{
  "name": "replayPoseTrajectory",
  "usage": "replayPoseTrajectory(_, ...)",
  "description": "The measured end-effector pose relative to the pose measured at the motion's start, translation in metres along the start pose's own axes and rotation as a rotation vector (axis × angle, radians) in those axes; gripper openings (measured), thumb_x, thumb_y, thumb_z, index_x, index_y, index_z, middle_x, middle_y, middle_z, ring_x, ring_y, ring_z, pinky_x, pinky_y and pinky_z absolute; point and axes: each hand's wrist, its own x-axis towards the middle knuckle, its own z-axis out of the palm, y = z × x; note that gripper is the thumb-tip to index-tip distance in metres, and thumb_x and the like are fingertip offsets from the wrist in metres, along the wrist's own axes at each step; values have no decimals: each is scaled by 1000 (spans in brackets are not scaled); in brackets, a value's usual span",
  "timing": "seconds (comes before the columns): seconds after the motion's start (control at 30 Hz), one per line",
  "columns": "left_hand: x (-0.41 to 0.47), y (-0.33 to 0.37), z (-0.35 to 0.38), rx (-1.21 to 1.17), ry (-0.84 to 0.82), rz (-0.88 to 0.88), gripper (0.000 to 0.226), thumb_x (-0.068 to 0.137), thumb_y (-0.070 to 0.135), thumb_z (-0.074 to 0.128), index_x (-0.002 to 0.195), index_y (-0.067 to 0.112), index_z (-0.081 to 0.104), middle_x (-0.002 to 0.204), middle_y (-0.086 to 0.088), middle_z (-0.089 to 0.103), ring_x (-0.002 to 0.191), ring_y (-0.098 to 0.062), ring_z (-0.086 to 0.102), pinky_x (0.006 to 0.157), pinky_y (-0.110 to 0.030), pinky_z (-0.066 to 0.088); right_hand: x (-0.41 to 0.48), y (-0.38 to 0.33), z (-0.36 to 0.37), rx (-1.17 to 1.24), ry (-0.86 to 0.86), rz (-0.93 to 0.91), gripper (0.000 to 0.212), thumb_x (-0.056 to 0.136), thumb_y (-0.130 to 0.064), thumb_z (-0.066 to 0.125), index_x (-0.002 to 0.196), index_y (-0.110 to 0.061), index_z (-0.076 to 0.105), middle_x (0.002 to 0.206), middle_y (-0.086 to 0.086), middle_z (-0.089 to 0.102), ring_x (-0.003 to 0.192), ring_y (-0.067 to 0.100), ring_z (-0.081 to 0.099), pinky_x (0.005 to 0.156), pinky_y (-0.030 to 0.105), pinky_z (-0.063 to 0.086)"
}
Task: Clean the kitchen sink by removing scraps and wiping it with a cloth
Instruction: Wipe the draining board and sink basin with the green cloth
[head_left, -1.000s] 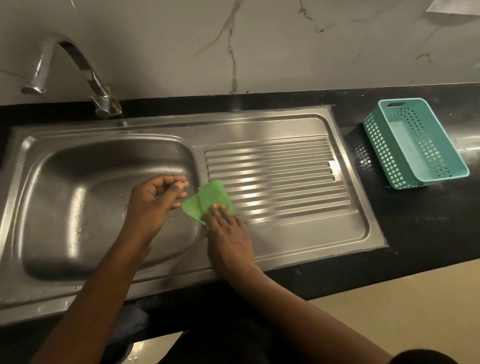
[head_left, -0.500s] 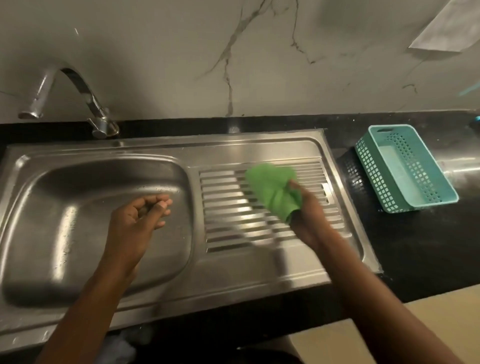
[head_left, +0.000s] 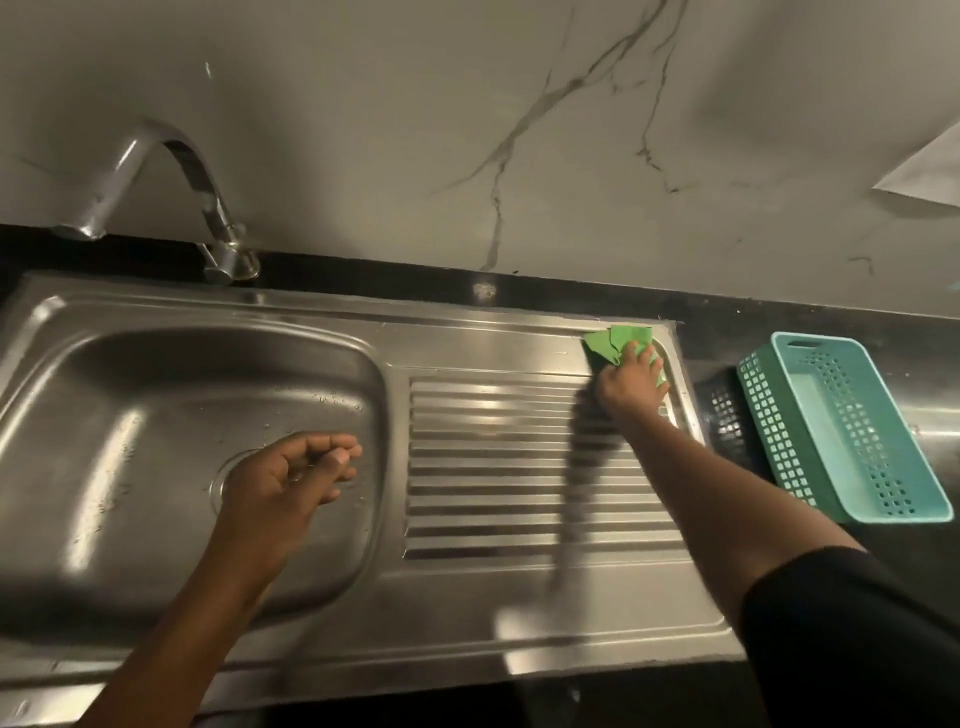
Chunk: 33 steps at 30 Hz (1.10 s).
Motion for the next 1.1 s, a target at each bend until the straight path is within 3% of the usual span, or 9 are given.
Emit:
replayPoseTrajectory(0.33, -3, -14, -15, -21, 45, -44, 20, 101, 7, 65, 106, 19, 80, 102, 2, 84, 93, -13, 79, 87, -41, 60, -89, -142, 90, -105, 11, -336, 74, 102, -49, 10, 166, -11, 3, 174, 14, 1, 161, 34, -1, 131, 52, 7)
replayPoseTrajectory(0.43, -3, -11, -15, 5, 37, -36, 20, 101, 9, 65, 107, 21, 80, 104, 2, 83, 95, -14, 79, 86, -39, 60, -105, -171, 105, 11, -48, -462, 71, 105, -49, 20, 166, -14, 8, 174, 11, 1, 161, 32, -3, 131, 51, 4)
replayPoseTrajectory(0.5, -1, -9, -14, -4, 37, -32, 19, 100, 9, 65, 107, 20, 80, 104, 2, 83, 95, -14, 79, 85, -38, 59, -103, -172, 99, 119, -87, -496, 63, 108, -44, 28, 164, -15, 24, 173, 11, 16, 160, 31, 11, 131, 49, 11)
replayPoseTrajectory(0.57, 1, -7, -9, -7, 35, -30, 19, 100, 8, 65, 106, 19, 80, 103, 2, 83, 94, -15, 79, 85, -39, 59, -101, -162, 81, 337, -233, -517, 52, 110, -46, 32, 151, -18, 47, 150, 10, 55, 138, 28, 51, 113, 45, 44)
replayPoseTrajectory(0.67, 5, -5, -3, 4, 16, -39, 20, 101, 7, 65, 107, 19, 79, 103, 4, 83, 95, -13, 79, 86, -38, 60, -90, -136, 45, 865, -494, -341, 39, 109, -44, 43, 117, -14, 66, 94, 0, 73, 83, 18, 69, 72, 30, 57)
replayPoseTrajectory(0.73, 8, -3, 0, 20, -8, -40, 19, 101, 10, 65, 109, 20, 79, 104, 5, 83, 96, -12, 79, 86, -36, 60, -68, -108, 17, 1210, -593, -147, 33, 108, -35, 50, 118, -9, 68, 105, 12, 76, 89, 28, 73, 85, 43, 60)
replayPoseTrajectory(0.83, 13, 1, 7, 23, -26, -28, 19, 101, 10, 65, 110, 20, 79, 104, 6, 83, 97, -12, 79, 81, -27, 63, -25, -56, -27, 1464, -300, 95, 33, 107, -27, 51, 129, -5, 63, 120, 17, 71, 96, 29, 70, 88, 40, 59)
replayPoseTrajectory(0.97, 18, 5, 14, 13, -42, -20, 19, 101, 9, 65, 109, 20, 79, 104, 4, 83, 97, -13, 78, 81, -27, 61, 19, 3, -65, 943, 317, 162, 37, 107, -28, 43, 126, -5, 64, 127, 19, 67, 105, 30, 64, 80, 22, 50)
replayPoseTrajectory(1.1, 20, 7, 16, 14, -52, -23, 19, 100, 9, 65, 109, 18, 80, 104, 3, 83, 96, -13, 78, 84, -32, 60, 40, 27, -47, 360, 272, 39, 43, 105, -25, 38, 142, -8, 50, 137, 20, 59, 122, 39, 57, 102, 46, 45)
